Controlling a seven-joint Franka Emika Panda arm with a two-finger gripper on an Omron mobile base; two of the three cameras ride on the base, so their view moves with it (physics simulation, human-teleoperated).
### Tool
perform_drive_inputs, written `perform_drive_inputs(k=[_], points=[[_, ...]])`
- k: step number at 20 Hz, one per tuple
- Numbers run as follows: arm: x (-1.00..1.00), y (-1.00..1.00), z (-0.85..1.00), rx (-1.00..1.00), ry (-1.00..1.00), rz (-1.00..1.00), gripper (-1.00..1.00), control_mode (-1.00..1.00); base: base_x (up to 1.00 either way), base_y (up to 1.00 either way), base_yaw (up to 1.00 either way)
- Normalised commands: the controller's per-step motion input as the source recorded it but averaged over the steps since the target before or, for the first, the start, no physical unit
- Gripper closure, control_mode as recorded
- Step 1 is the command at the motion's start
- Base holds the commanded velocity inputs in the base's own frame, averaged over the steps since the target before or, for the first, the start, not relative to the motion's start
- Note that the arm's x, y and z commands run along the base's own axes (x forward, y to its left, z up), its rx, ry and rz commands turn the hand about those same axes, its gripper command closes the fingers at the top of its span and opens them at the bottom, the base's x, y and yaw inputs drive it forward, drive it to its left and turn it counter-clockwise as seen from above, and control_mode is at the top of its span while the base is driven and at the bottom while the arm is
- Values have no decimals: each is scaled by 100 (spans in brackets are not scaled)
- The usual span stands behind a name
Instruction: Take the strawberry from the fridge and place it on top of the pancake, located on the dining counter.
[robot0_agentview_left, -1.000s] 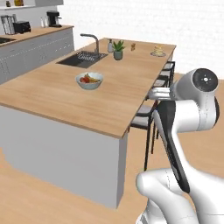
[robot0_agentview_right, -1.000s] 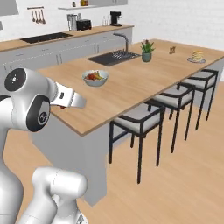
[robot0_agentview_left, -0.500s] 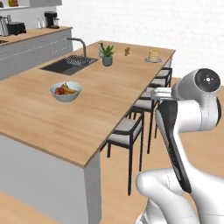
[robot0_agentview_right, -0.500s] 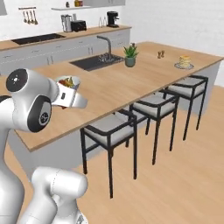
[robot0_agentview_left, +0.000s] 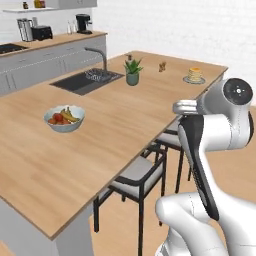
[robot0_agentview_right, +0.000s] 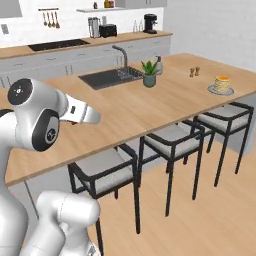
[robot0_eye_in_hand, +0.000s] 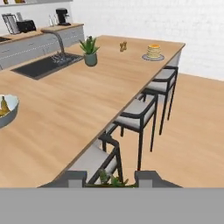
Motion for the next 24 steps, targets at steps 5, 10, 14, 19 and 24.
perform_drive_inputs(k=[5,10,14,19,24], points=[[0,0,0,0,0,0,100,100,66,-100,20],[0,0,0,0,0,0,100,100,56,-100,11],[0,0,0,0,0,0,100,100,58,-100,16],[0,0,0,0,0,0,100,100,58,-100,17],[0,0,0,0,0,0,100,100,66,-100,23]])
